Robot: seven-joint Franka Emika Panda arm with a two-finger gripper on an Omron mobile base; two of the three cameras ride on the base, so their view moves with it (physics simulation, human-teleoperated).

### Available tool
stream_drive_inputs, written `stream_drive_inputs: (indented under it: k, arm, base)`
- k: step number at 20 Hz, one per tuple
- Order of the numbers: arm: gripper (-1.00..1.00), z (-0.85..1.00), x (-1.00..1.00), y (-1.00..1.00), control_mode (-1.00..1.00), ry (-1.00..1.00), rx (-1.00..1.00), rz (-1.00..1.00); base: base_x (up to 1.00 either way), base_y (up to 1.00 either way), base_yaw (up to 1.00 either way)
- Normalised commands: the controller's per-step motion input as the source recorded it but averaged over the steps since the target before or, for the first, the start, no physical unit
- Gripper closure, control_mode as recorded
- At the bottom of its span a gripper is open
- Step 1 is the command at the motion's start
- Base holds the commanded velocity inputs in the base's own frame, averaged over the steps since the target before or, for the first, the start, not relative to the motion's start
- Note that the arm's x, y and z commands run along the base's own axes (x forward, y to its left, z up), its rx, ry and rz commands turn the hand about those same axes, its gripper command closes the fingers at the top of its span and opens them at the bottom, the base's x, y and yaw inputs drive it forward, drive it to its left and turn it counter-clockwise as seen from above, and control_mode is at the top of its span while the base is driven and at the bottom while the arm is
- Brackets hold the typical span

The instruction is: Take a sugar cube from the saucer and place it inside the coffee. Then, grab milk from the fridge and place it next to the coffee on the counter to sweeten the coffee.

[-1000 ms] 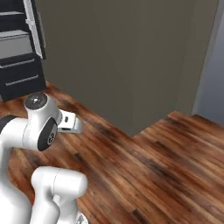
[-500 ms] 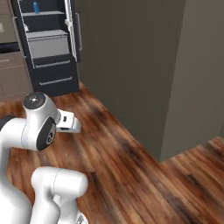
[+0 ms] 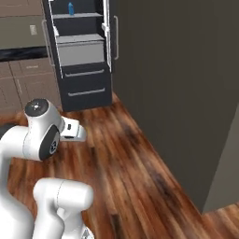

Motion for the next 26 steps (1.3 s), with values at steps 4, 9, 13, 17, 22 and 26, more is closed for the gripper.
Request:
stream_drive_inputs:
  k: [4,9,13,17,22,26]
  arm:
    - [-1.00,0.00,0.00,0.00,1.00,0.00,0.00,0.00]
    - [-1.00,0.00,0.00,0.00,1.00,0.00,0.00,0.00]
    - [-1.00,0.00,0.00,0.00,1.00,0.00,0.00,0.00]
    - [-1.00,0.00,0.00,0.00,1.00,0.00,0.00,0.00]
    - [-1.00,0.00,0.00,0.00,1.00,0.00,0.00,0.00]
    - [-1.00,0.00,0.00,0.00,1.00,0.00,0.00,0.00]
  base:
    - [1.00,-0.05,0.32]
    - [1.00,-0.38,0.29]
    - [1.00,-0.13,0.27]
    - [1.00,-0.01,0.19]
    - [1.00,0.00,0.11]
    - [1.00,-0.02,0.08]
